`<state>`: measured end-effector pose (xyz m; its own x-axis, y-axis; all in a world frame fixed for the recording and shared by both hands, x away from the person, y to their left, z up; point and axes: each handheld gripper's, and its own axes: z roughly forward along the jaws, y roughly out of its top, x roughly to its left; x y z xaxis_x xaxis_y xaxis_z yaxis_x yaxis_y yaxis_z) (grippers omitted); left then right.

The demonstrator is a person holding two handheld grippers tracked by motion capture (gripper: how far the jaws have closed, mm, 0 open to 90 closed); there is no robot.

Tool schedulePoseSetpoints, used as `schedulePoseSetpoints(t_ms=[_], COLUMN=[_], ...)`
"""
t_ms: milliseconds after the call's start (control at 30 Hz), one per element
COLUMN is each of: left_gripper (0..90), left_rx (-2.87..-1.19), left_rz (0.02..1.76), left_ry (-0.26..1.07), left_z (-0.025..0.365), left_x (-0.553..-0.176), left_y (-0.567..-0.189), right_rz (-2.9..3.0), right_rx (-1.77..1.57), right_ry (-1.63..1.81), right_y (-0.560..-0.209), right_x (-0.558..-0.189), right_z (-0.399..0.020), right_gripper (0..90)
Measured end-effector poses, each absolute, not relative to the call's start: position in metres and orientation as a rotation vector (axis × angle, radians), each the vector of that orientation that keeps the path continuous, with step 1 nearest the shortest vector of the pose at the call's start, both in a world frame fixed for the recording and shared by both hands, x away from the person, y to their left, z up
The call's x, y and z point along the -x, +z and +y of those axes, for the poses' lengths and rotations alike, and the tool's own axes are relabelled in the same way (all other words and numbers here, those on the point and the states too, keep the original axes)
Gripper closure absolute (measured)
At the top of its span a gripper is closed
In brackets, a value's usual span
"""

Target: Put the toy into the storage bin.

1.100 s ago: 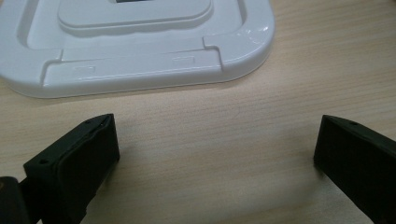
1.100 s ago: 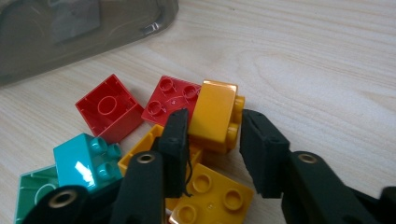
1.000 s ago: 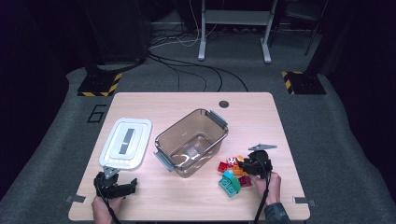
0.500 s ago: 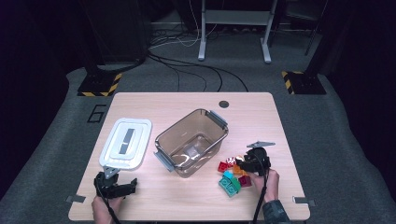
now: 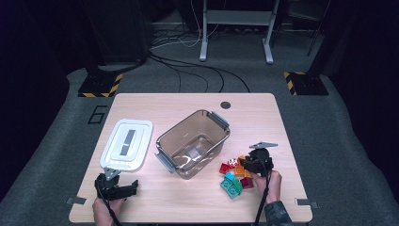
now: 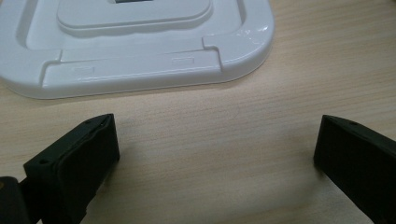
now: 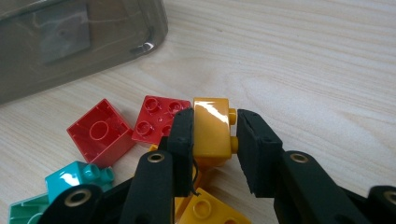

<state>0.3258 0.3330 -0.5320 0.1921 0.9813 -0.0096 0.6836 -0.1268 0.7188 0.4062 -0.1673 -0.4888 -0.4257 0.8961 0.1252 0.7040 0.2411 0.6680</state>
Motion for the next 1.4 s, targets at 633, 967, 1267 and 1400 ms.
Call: schedulePoseSetpoints(t_ms=[633,967,1267,1400], left_gripper=[0.0,0.0,0.0,0.0], left_rx=[-1.880,-1.880,-1.880,-1.880], left_rz=[1.553,1.554,1.554,1.553], left_ry=[0.648,0.648,0.648,0.648], left_z=[0.333,0.333,0.333,0.333], left_x=[-0.326,-0.326,-0.326,-0.326], left_y=[-0.532,-0.532,-0.532,-0.532], right_rz=[2.220,2.206,2.195,2.194], right_rx=[-1.413,-1.377,-1.357,-1.341], right_ry=[0.994,1.026,1.049,1.062], right_y=[-0.468,-0.453,-0.440,-0.433], right_x=[-0.400,-0.397,-0.394,-0.394], right_z=[-0.164,-0.161,-0.158,-0.157], right_gripper=[67.7,67.8,67.8,67.8])
